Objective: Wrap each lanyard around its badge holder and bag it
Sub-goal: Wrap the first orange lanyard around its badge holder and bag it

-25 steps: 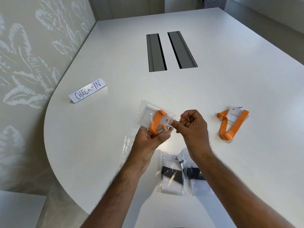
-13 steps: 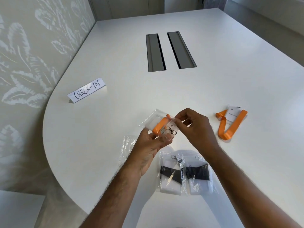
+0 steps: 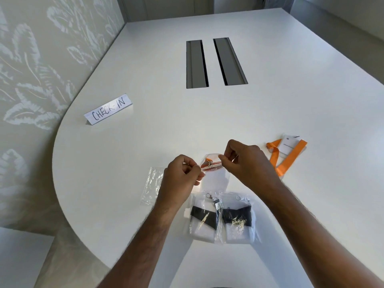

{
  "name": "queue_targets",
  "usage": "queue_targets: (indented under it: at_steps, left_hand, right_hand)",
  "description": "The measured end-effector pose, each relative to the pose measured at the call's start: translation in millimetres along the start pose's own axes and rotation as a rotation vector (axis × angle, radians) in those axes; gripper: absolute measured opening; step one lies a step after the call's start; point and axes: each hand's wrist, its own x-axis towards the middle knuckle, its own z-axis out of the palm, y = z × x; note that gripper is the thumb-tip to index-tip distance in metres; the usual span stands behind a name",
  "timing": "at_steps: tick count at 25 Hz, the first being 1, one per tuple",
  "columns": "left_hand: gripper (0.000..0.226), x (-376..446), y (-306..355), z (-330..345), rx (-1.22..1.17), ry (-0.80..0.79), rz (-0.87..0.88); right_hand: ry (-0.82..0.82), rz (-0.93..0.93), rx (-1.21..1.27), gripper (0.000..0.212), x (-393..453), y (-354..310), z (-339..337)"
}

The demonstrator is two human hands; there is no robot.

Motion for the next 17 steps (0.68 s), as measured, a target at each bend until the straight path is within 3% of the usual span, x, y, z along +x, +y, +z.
queue_targets:
  at_steps: [8, 17]
  left_hand:
    - [0.007, 0.4, 36.7, 17.6, 0.114, 0.018, 0.021]
    - [0.012, -7.4, 53.0, 53.6, 0.128, 0.018, 0.000]
  right_hand:
    - [-0.064, -0.053, 0.187, 0.024, -1.2, 33.4, -33.8]
    - [-0.313, -0.021, 0.707, 0.018, -11.4, 88.6, -58.0]
